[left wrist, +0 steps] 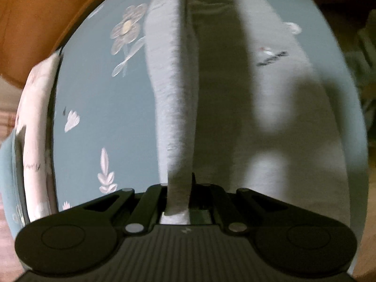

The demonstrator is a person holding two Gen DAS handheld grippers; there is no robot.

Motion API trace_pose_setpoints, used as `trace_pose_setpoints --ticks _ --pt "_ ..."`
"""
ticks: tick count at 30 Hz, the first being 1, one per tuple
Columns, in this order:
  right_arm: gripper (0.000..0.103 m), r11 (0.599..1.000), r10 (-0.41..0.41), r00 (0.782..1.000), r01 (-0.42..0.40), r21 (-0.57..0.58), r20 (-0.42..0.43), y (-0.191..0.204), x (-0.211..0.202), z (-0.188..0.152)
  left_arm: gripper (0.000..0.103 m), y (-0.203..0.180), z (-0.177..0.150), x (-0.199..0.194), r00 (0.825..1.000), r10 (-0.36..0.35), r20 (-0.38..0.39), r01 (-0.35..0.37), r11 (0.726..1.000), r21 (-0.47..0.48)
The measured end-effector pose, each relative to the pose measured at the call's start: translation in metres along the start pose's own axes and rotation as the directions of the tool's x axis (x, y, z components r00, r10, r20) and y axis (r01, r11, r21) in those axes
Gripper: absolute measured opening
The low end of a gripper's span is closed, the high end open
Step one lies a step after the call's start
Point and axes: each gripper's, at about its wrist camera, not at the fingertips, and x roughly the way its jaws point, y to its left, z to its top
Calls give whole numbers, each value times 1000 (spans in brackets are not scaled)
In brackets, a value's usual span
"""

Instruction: Fold clothes

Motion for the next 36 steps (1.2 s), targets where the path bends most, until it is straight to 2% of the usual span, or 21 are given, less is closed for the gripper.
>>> trace_pose_setpoints --ticks 7,11,14,17,21,26,28,30,33,36 --pt "8 994 -46 998 42 -102 -40 41 12 -1 1 -37 6 -1 999 29 20 -31 993 113" --pt "8 990 -45 998 38 -137 -52 58 22 -10 1 -60 14 4 998 46 40 -53 978 201" --pt "8 990 -41 997 32 -141 -60 68 31 -15 1 -81 20 14 997 52 54 -66 955 289" --pt "16 995 -27 996 18 -103 -83 74 41 -18 1 -95 27 23 998 25 56 -41 946 323" --pt "28 992 -83 994 77 -98 -65 83 29 -16 1 -100 31 36 999 1 40 -13 947 320" --pt "28 991 -108 992 103 -79 -62 97 17 -20 1 -92 35 42 999 -28 28 18 952 305" --pt "27 995 -89 993 85 -58 -72 90 21 -23 1 -89 36 43 999 -35 28 24 950 313" --pt "17 996 -71 994 67 -54 -84 86 22 -26 1 -88 37 44 999 -36 27 26 946 323" --pt "14 989 -104 992 96 -114 -66 81 19 -30 1 -86 39 41 999 -30 20 21 939 342" --pt "13 969 -184 981 173 -176 -52 64 22 -29 1 -82 44 33 999 -22 35 8 932 362"
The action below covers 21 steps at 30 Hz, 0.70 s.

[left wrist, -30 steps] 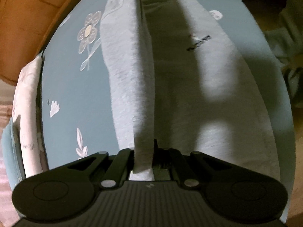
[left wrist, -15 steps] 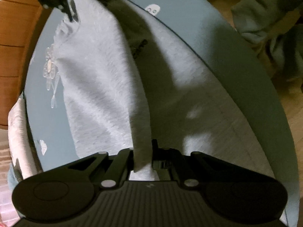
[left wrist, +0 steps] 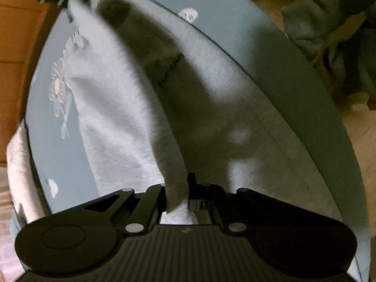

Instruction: Fold clothes

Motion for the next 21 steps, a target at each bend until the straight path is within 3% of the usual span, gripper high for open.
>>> trace_pose_setpoints --ticks 7,12,15,19,21 --pt "13 1000 19 999 -20 -22 -27 4 26 -9 1 -12 20 10 999 -13 33 10 996 85" --pt "29 998 26 997 -30 -57 -66 20 41 -12 1 -16 28 29 999 -30 16 28 994 108" --pt "38 997 75 994 -75 4 -73 9 31 -10 1 -10 28 30 999 -47 19 45 995 87" --pt "66 973 186 982 -178 149 -45 -12 4 -10 2 -5 28 32 998 -59 18 58 996 75" --pt "66 942 239 970 -220 255 -44 -24 -6 -14 2 -5 32 31 998 -68 15 67 996 50"
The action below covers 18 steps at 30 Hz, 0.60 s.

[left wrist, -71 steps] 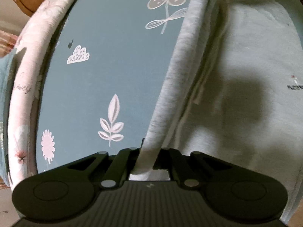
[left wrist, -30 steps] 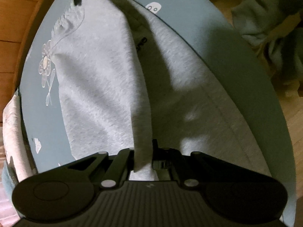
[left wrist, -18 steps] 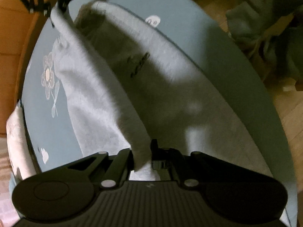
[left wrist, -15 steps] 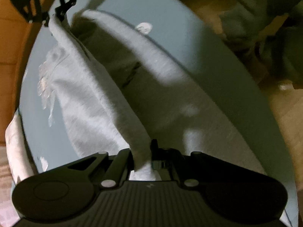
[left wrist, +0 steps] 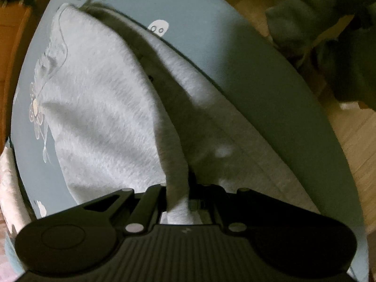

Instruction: Fold clothes

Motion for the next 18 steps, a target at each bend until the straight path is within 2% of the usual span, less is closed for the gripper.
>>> trace_pose_setpoints --ticks 1,2,3,4,5,6,7,9,11,12,14,17,18 --pt "66 995 46 999 -44 88 -15 -9 -1 -2 5 -4 2 -1 1000 -2 1 2 1000 -13" --pt "66 971 112 993 -105 215 -22 -16 -4 -7 7 -2 2 -4 1000 -3 7 3 1000 -22" --pt "64 926 179 984 -161 342 -19 -24 -7 -12 10 0 1 -7 1000 -3 13 4 1000 -31" --pt "63 843 245 969 -214 493 2 -34 -6 -22 10 1 1 -11 1000 -4 19 5 999 -40" --pt "63 735 304 952 -258 628 35 -43 -5 -33 10 3 -1 -16 1000 -6 23 7 999 -51" --pt "62 624 326 942 -279 730 82 -45 -5 -48 10 6 -2 -22 1000 -8 27 9 998 -61" --pt "62 499 340 931 -297 814 132 -47 -6 -62 11 11 -4 -28 999 -11 31 13 998 -69" --pt "62 219 344 909 -320 922 234 -51 -7 -91 11 17 -6 -41 999 -31 41 34 994 -99" --pt "62 -7 300 898 -336 942 322 -57 3 -110 13 35 -10 -49 996 -67 55 76 984 -164" --pt "62 -120 272 892 -342 932 362 -60 8 -119 17 41 -11 -54 994 -88 72 101 975 -200" --pt "62 -305 217 872 -367 879 440 -58 23 -132 21 50 -7 -50 990 -104 93 124 963 -238" --pt "62 -510 123 851 -388 768 511 -47 41 -142 21 47 3 -41 991 -90 95 110 969 -221" --pt "62 -553 95 851 -386 738 516 -42 44 -145 21 45 7 -37 991 -97 95 115 970 -214"
